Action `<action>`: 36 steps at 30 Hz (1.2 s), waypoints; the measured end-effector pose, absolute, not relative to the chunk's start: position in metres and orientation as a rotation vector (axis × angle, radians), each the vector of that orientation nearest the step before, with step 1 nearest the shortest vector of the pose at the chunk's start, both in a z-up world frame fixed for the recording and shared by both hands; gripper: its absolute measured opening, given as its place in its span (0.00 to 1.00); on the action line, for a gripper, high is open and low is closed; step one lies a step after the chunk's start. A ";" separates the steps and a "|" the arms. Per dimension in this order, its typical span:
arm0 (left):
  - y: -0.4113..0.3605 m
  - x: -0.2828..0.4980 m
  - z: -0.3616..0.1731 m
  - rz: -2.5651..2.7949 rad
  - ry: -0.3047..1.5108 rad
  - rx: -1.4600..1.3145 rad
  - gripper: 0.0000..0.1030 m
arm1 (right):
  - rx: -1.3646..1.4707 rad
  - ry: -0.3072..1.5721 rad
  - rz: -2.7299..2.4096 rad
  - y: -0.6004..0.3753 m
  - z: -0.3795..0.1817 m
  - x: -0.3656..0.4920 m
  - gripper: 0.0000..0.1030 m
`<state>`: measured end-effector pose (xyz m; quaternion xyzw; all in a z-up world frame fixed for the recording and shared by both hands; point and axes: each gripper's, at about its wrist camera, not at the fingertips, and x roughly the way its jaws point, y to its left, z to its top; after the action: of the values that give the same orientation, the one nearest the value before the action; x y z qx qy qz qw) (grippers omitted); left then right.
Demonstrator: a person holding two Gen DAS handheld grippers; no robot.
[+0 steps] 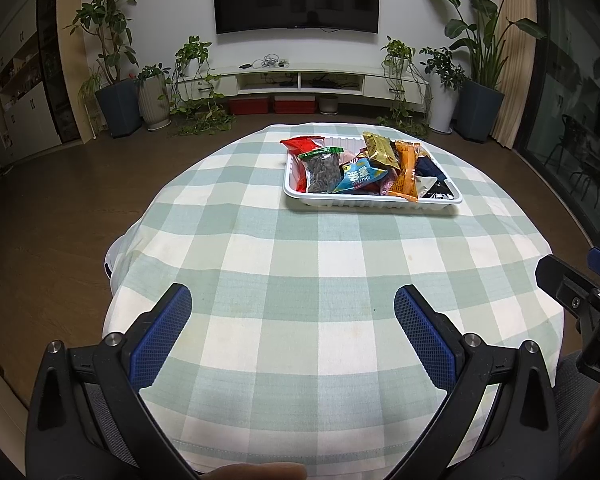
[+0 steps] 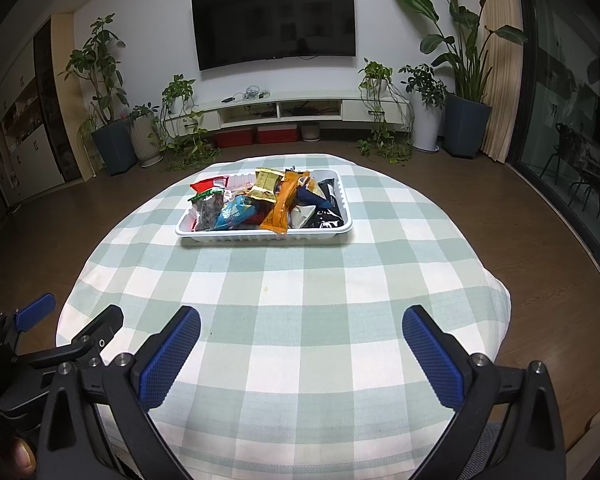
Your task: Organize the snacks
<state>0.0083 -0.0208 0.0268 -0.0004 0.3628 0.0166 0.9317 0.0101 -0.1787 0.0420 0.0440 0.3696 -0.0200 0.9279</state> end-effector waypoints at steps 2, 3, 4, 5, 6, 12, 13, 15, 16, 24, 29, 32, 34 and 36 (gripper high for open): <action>-0.021 0.008 0.027 0.034 0.743 0.000 1.00 | 0.090 0.758 -0.041 -0.179 0.042 0.010 1.00; -0.021 0.008 0.026 0.034 0.743 0.000 1.00 | 0.090 0.758 -0.041 -0.178 0.041 0.009 1.00; -0.021 0.008 0.027 0.034 0.743 -0.001 1.00 | 0.090 0.759 -0.041 -0.178 0.041 0.009 1.00; -0.021 0.008 0.027 0.033 0.743 -0.001 1.00 | 0.089 0.759 -0.041 -0.178 0.042 0.009 1.00; -0.021 0.008 0.027 0.033 0.743 0.000 1.00 | 0.089 0.760 -0.041 -0.178 0.041 0.009 1.00; -0.021 0.008 0.027 0.033 0.743 -0.001 1.00 | 0.089 0.760 -0.041 -0.178 0.043 0.009 1.00; -0.021 0.008 0.027 0.034 0.743 -0.001 1.00 | 0.089 0.760 -0.041 -0.178 0.043 0.009 1.00; -0.021 0.008 0.027 0.033 0.743 -0.001 1.00 | 0.088 0.760 -0.041 -0.178 0.043 0.009 1.00; -0.021 0.008 0.027 0.033 0.743 -0.001 1.00 | 0.088 0.760 -0.041 -0.178 0.043 0.009 1.00; -0.021 0.008 0.027 0.033 0.744 0.000 1.00 | 0.087 0.762 -0.041 -0.178 0.045 0.009 1.00; -0.021 0.008 0.027 0.033 0.744 0.000 1.00 | 0.087 0.762 -0.041 -0.177 0.045 0.008 1.00; -0.021 0.008 0.027 0.034 0.744 0.001 1.00 | 0.087 0.763 -0.041 -0.177 0.046 0.009 1.00; -0.021 0.008 0.027 0.033 0.745 0.000 1.00 | 0.086 0.763 -0.041 -0.177 0.045 0.008 1.00; -0.021 0.008 0.027 0.034 0.745 0.000 1.00 | 0.087 0.763 -0.041 -0.177 0.045 0.007 1.00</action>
<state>0.0084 -0.0207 0.0273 0.0001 0.3639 0.0164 0.9313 0.0070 -0.1773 0.0448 0.0422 0.3722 -0.0201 0.9270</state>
